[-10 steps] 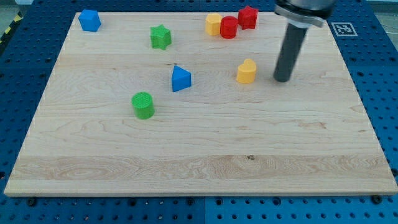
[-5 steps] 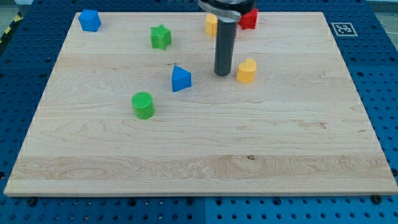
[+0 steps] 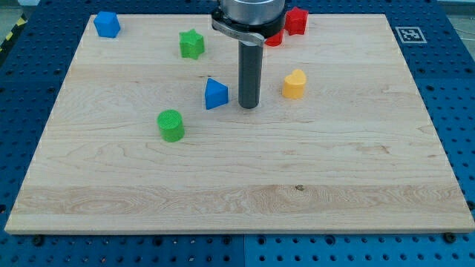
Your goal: Move the blue triangle towards the green star
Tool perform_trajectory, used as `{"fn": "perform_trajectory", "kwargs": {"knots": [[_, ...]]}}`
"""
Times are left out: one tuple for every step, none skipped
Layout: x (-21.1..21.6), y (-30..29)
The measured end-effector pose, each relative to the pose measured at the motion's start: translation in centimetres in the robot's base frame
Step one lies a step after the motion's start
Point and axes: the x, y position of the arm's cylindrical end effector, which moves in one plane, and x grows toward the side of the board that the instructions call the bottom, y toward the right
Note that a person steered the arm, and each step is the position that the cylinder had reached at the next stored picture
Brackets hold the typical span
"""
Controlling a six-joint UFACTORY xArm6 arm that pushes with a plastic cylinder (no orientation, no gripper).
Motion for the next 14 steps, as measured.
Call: {"fn": "perform_trajectory", "kwargs": {"knots": [[0.0, -0.1], [0.0, -0.2], [0.2, -0.2], [0.3, -0.2], [0.4, -0.2], [1.0, -0.5], [1.5, -0.9], [1.5, -1.6], [1.5, -2.3], [1.5, -3.3], [1.5, -3.9], [1.5, -4.5], [1.5, -4.7], [1.5, -4.7]]}}
